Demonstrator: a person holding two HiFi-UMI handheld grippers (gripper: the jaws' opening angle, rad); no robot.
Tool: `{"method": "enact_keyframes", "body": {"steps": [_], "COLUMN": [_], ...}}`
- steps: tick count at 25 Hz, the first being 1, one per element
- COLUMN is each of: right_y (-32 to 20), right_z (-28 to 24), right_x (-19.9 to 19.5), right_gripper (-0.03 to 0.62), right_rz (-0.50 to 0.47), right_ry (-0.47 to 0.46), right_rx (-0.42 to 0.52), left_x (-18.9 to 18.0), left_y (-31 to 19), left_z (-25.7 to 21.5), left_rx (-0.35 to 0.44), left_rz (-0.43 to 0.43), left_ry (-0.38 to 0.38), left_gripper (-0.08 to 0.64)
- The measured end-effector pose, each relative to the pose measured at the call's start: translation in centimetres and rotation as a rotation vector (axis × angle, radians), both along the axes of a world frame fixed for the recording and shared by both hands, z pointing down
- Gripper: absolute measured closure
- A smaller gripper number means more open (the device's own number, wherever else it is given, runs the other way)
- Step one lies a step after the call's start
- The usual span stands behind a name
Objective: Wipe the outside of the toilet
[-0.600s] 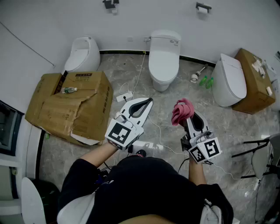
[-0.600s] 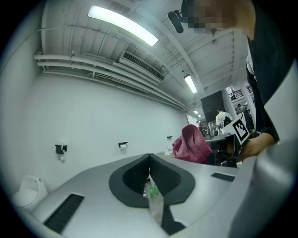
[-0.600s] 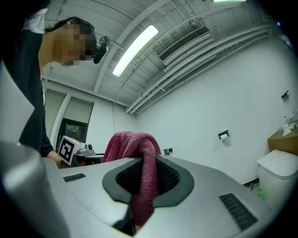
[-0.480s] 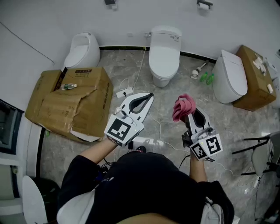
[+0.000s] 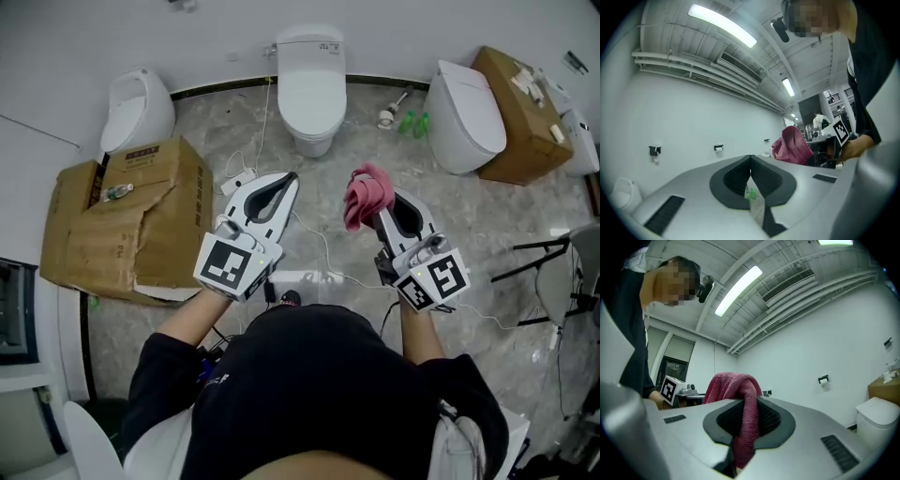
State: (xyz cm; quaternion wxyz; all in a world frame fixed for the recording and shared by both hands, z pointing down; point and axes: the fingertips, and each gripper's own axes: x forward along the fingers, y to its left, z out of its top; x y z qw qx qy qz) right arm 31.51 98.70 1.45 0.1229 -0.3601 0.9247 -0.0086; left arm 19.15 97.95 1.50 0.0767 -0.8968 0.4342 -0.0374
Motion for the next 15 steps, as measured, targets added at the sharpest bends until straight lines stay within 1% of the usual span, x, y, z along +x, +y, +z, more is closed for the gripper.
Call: {"method": "enact_keyframes", "body": {"steps": [5,11,15], "right_y": [0.3,0.3,0.2], "right_z": [0.7,1.6,2.1], "right_x": [2.6,6.0,8.2], "right_gripper": [0.537,0.537,0.537], "right_rz": [0.01,0.019,0.028], "right_ry": [-0.036,-0.038,-0.06], "right_rx": [-0.018,-0.06,-0.061], "left_x": [1.8,3.6,4.9], "left_y": [0.0,-0.4,-0.6], "left_z": [0.4,1.7,2.3], "left_rx": [-0.021,-0.049,-0.06], "left_rz": [0.002,-0.01,-0.025], "left_ry": [-0.002,0.024,0.024], "left_gripper": [0.551,0.551,0.551]}}
